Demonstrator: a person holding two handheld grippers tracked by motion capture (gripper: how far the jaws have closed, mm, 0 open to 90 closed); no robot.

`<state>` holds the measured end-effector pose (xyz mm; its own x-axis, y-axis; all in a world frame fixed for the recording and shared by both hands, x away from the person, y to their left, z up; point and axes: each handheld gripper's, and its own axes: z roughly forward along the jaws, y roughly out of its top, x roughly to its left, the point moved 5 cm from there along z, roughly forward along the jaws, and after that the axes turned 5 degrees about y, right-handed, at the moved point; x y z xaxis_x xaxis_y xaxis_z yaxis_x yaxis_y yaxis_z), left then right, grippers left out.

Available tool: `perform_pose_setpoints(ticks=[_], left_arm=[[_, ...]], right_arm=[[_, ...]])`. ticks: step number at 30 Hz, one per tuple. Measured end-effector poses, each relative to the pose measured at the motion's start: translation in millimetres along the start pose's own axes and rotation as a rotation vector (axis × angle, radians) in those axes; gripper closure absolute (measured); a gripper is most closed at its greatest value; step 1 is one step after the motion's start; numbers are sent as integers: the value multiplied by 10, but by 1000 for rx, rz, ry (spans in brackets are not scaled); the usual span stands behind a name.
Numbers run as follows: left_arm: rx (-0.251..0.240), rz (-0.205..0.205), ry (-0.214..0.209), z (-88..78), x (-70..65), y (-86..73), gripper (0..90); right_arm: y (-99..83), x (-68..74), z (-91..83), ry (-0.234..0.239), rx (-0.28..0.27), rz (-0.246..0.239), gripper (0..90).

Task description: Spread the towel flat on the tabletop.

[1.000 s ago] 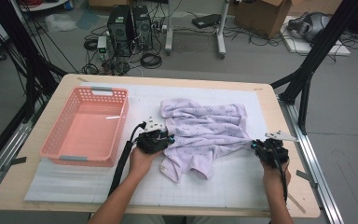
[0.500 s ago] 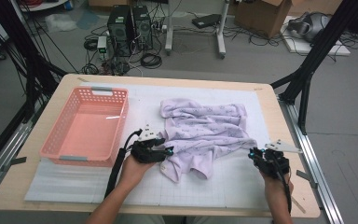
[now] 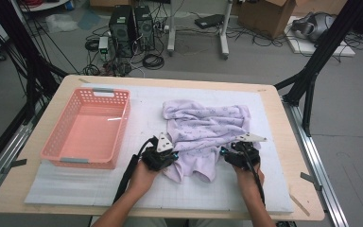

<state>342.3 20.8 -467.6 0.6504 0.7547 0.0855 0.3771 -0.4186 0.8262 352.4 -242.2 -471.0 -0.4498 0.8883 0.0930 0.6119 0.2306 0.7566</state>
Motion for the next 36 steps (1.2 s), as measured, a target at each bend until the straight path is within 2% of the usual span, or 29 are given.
perform_pose_setpoints(ticks=[3, 5, 6, 7, 9, 11, 12, 14, 15, 18, 21, 23, 25, 27, 28, 29, 30, 32, 34, 36], left_arm=[[-9, -48, 14, -44, 139, -39, 795], [-9, -55, 18, -62, 189, -55, 795], [-14, -61, 23, -73, 212, -55, 795], [-20, -70, 22, -83, 233, -52, 794], [-35, -94, 13, -105, 261, -49, 793], [-56, -116, 3, -141, 275, -51, 789], [-66, -129, -4, -156, 282, -55, 788], [-69, -148, -25, -149, 291, -53, 785], [-64, -136, -27, -125, 282, -48, 784], [-55, -115, 5, -21, 242, -19, 781], [-55, -140, 57, 54, 313, -25, 759], [-46, -159, 59, 62, 376, -52, 735], [-28, -140, 43, 22, 398, -80, 715], [-21, -106, 20, -38, 384, -94, 666], [-21, -106, 25, -77, 385, -94, 621], [-21, -117, 29, -101, 393, -92, 556], [-24, -139, 27, -138, 405, -87, 501], [-54, -171, 11, -208, 420, -80, 487], [-48, -185, -10, -242, 430, -97, 486], [-32, -197, -28, -241, 409, -118, 483]], right_arm=[[31, 38, 132, -9, 28, 18, 480], [41, 61, 169, -26, 24, 0, 515], [43, 66, 170, -23, 26, -22, 605], [45, 71, 157, -13, 31, -42, 756], [46, 56, 114, 13, 41, -73, 816], [33, 8, 18, 52, 32, -60, 823], [27, -39, -56, 53, 18, -62, 824], [23, -167, -201, 35, 8, -57, 825], [33, -227, -253, 25, 10, -53, 825], [115, -314, -315, -18, 10, -76, 825], [205, -295, -267, -51, -8, -77, 815], [242, -242, -160, -69, 3, -98, 789], [259, -179, -81, -88, 12, -132, 733], [264, -177, -108, -72, -28, -120, 663], [257, -195, -162, -64, -54, -105, 635], [241, -231, -244, -54, -93, -80, 620], [223, -257, -296, -49, -109, -76, 622], [134, -337, -428, -68, -122, -73, 649], [-1, -431, -479, -83, -91, -63, 694], [-150, -508, -446, -75, -43, -32, 710]])
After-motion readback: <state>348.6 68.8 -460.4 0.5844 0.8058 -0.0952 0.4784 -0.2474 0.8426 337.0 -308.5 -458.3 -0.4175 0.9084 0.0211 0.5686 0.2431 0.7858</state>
